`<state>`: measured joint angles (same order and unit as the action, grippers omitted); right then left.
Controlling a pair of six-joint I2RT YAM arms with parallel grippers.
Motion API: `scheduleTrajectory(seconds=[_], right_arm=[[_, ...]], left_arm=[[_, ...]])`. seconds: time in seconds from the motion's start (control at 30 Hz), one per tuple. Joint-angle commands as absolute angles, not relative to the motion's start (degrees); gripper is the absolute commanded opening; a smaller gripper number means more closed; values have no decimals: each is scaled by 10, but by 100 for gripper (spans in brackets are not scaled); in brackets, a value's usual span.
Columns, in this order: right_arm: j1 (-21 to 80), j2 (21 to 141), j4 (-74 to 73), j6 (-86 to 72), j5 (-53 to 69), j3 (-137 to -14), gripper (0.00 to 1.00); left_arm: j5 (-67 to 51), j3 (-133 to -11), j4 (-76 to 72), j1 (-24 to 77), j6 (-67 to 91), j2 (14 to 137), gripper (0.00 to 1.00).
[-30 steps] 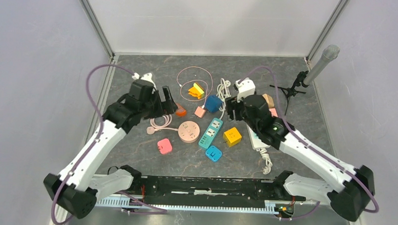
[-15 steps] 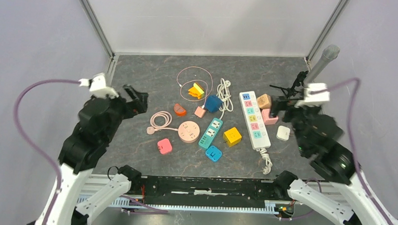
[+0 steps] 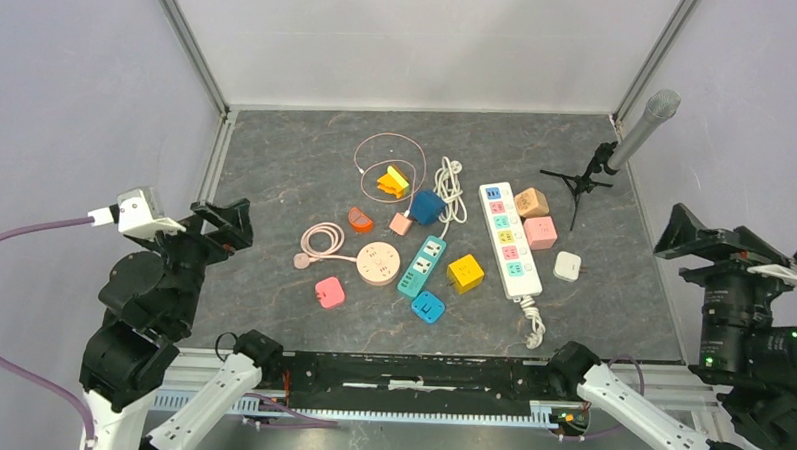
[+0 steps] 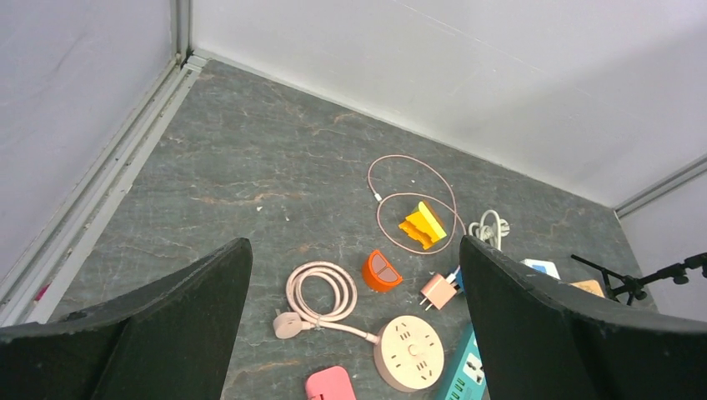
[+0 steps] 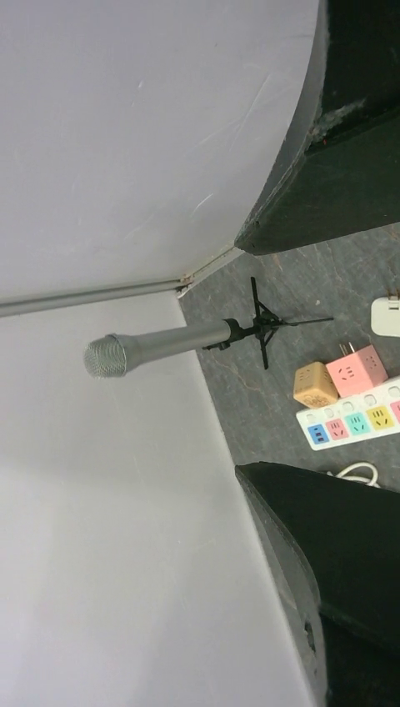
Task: Pull the plug off the socket
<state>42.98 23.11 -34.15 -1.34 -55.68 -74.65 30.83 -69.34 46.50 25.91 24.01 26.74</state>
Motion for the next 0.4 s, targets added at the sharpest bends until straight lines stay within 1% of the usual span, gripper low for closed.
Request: scheduleTrajectory(seconds=[0.0,0.37], right_arm=[[429,226,-331,-5,-594,-748,98],[429,219,-321,-5,-613,-711,98]], left_arm=[[330,-693,461,262,215,269,100],[349,-691,464,261,220,270,100]])
